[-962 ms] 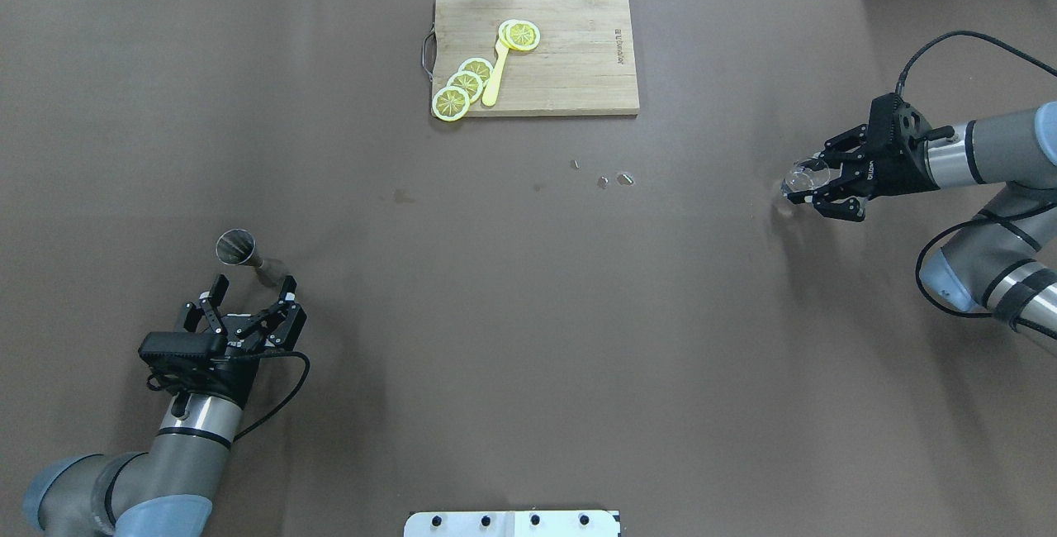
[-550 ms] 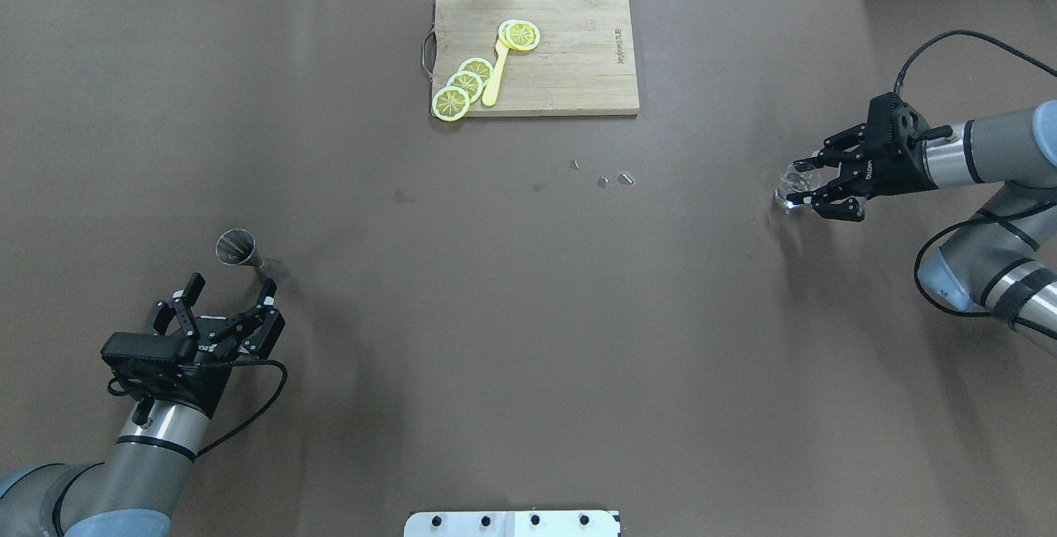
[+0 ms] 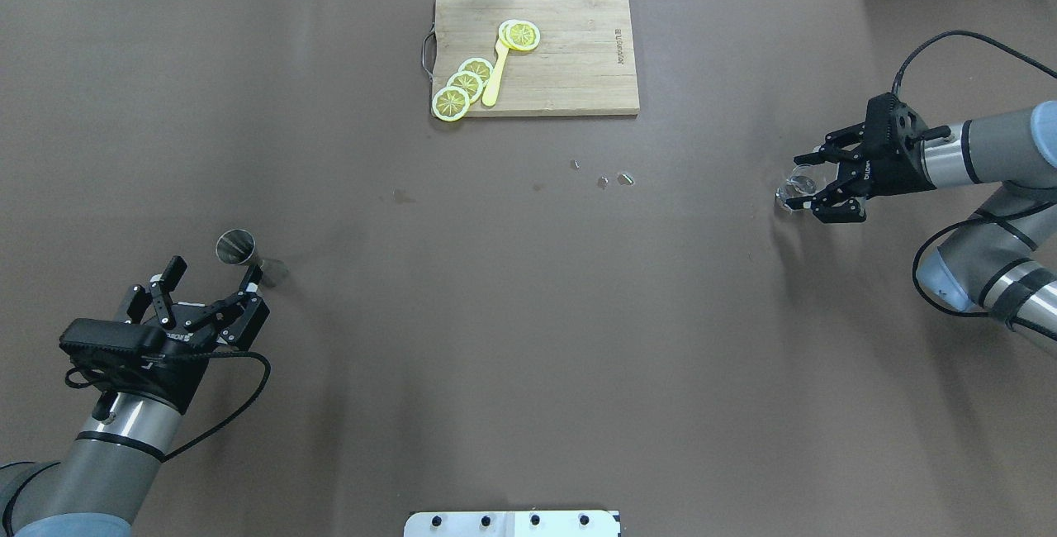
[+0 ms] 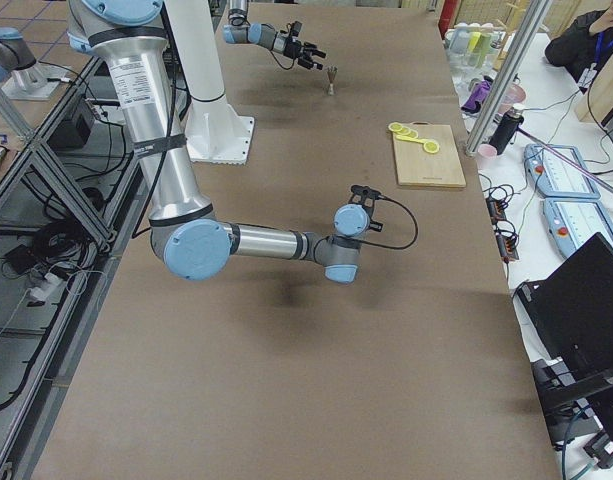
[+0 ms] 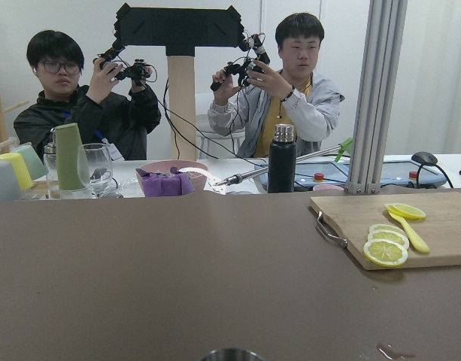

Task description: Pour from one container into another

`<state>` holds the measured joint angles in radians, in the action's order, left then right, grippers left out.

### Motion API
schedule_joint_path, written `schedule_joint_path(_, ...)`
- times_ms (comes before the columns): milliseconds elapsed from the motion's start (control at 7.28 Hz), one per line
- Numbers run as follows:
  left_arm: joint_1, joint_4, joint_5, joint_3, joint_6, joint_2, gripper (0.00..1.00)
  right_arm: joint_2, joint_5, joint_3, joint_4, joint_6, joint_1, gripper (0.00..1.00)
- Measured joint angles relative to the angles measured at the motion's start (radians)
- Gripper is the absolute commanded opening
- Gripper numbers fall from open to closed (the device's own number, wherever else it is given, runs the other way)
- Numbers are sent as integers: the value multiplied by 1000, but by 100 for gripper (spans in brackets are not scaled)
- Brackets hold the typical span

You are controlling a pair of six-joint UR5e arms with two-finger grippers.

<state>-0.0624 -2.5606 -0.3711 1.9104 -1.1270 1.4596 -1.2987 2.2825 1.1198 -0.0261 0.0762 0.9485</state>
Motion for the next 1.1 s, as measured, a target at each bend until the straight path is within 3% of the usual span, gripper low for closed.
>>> schedule_joint_path(275,-42,-9,-113,70,154,6,99,12,1,0,-1,1,0,99)
schedule_joint_path(687,-254,11,-385,81,318,117,99,44,3,0,-5,27,10,99)
schedule_joint_path(1100,-348,143,-477,80,364,233,99,106,4,0,-21,122,52,99)
